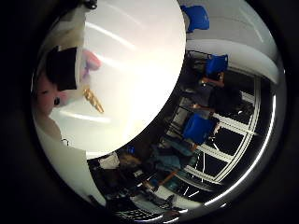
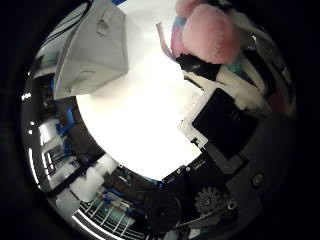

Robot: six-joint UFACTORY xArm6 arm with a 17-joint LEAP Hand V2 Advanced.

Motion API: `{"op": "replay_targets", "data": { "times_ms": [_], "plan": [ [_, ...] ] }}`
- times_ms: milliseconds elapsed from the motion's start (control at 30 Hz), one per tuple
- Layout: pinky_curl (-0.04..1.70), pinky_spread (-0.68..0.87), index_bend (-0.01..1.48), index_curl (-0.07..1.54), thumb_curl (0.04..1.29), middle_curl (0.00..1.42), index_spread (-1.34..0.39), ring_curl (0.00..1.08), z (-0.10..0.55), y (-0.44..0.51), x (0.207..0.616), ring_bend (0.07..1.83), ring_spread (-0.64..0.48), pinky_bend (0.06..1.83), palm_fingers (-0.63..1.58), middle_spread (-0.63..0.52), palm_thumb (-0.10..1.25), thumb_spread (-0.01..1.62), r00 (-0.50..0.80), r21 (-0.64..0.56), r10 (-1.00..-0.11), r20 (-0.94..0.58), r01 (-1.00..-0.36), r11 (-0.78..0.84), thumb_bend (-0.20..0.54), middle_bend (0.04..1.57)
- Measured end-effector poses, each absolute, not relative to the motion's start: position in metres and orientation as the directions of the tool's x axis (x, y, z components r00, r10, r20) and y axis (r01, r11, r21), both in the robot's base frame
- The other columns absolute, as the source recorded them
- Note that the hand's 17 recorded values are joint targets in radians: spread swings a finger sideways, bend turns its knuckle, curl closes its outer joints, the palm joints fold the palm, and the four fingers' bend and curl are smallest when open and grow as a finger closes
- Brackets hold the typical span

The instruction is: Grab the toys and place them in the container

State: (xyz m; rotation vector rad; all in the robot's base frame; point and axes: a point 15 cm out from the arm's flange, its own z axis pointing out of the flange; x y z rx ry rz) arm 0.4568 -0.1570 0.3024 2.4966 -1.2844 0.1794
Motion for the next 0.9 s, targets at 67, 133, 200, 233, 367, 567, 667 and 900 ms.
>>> {"op": "replay_targets", "data": {
  "times_ms": [67,133,200,233,367,567,667,900],
  "plan": [
    [1.14,-0.21,1.06,0.98,0.48,1.08,-0.30,0.93,0.320,-0.141,0.449,1.31,-0.29,1.24,0.98,-0.26,1.00,1.16,0.604,0.229,-0.755,0.256,-0.796,-0.560,-0.013,1.22],
    [1.15,-0.21,1.06,0.98,0.49,1.08,-0.29,0.93,0.337,-0.130,0.442,1.31,-0.30,1.22,0.98,-0.25,1.00,1.16,0.614,0.223,-0.744,0.263,-0.789,-0.572,-0.012,1.22],
    [1.17,-0.20,1.07,0.99,0.49,1.08,-0.29,0.94,0.354,-0.119,0.436,1.31,-0.30,1.22,0.98,-0.25,0.99,1.17,0.617,0.206,-0.736,0.280,-0.787,-0.581,-0.014,1.23],
    [1.17,-0.20,1.07,0.99,0.49,1.08,-0.29,0.94,0.363,-0.113,0.434,1.31,-0.30,1.21,0.98,-0.25,0.99,1.17,0.619,0.194,-0.729,0.291,-0.785,-0.589,-0.013,1.23],
    [1.20,-0.20,1.06,0.99,0.50,1.08,-0.29,0.95,0.393,-0.084,0.423,1.30,-0.30,1.20,0.98,-0.24,0.98,1.19,0.632,0.159,-0.704,0.322,-0.770,-0.618,-0.012,1.23],
    [1.22,-0.20,1.05,0.99,0.51,1.08,-0.29,0.97,0.425,-0.034,0.417,1.28,-0.30,1.19,0.99,-0.24,0.98,1.20,0.646,0.113,-0.679,0.349,-0.748,-0.654,-0.012,1.22],
    [1.22,-0.20,1.05,1.00,0.51,1.08,-0.29,0.97,0.436,-0.010,0.417,1.28,-0.30,1.18,0.99,-0.24,0.97,1.20,0.642,0.089,-0.679,0.356,-0.746,-0.660,-0.012,1.21],
    [1.23,-0.20,1.04,1.00,0.51,1.08,-0.29,0.98,0.441,0.058,0.428,1.26,-0.31,1.17,1.00,-0.24,0.97,1.20,0.641,0.020,-0.686,0.345,-0.736,-0.677,-0.012,1.21]
  ]
}}
